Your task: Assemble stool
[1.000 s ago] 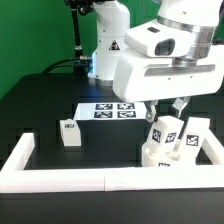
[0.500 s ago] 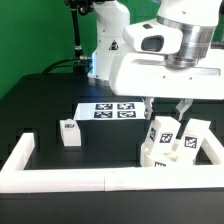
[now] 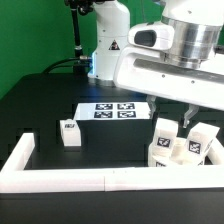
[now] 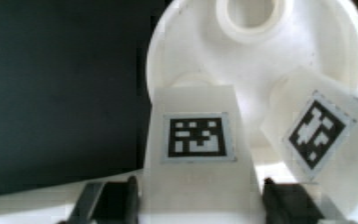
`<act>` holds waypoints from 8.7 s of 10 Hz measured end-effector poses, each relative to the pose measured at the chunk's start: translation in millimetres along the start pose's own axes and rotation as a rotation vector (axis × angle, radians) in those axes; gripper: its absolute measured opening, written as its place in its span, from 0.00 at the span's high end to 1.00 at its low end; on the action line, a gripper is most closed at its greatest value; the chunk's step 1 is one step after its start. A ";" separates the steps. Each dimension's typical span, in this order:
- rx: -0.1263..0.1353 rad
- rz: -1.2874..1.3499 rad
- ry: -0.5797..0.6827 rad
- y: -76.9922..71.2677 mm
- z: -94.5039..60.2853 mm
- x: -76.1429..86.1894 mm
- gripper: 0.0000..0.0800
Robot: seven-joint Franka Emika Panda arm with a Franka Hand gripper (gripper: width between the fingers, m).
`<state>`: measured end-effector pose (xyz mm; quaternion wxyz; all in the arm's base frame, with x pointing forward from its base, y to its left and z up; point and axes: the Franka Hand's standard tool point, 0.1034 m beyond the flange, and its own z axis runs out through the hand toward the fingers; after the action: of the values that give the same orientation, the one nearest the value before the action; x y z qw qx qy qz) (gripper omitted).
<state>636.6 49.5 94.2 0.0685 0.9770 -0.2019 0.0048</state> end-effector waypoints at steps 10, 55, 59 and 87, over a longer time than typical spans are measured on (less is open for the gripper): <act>0.175 0.896 -0.026 -8.8 4.0 2.5 0.59; 0.037 -1.219 0.121 -39.0 15.8 -15.6 0.19; 0.047 -1.065 0.117 -38.0 15.5 -14.9 0.58; 0.339 1.647 -0.125 -61.1 16.1 -20.6 0.58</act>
Offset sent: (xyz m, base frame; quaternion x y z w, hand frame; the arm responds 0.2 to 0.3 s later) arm 0.0000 0.0000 0.0000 0.0000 0.0000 0.1938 0.9810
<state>641.5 111.0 69.5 -0.1156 0.5131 -0.8500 0.0292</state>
